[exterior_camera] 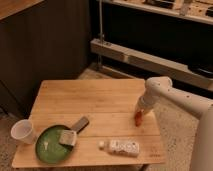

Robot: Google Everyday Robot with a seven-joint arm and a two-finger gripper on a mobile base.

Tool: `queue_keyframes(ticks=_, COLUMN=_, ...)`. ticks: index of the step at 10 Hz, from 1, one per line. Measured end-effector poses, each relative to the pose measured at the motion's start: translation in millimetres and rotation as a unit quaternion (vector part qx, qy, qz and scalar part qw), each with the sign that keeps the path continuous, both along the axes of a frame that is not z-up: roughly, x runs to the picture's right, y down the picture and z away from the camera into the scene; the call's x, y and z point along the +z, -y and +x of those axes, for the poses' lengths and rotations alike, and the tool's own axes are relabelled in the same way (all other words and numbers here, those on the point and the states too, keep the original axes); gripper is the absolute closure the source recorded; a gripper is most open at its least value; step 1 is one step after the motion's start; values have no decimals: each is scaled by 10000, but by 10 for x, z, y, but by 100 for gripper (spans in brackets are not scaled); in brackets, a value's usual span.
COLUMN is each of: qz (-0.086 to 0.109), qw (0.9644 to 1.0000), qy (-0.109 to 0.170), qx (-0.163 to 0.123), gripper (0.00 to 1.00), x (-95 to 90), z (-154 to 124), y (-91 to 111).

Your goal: Drag the pepper across the table

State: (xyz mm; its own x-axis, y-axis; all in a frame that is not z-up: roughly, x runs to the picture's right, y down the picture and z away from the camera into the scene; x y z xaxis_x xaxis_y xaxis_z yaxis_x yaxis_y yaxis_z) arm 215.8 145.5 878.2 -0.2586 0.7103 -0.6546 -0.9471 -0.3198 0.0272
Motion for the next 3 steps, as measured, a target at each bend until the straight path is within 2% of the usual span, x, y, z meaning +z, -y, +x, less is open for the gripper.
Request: queue_keyframes(ticks=3, qz=-3, qw=10000, qy=-69, qx=34, gripper=100, x=-61, z=92, y=-17)
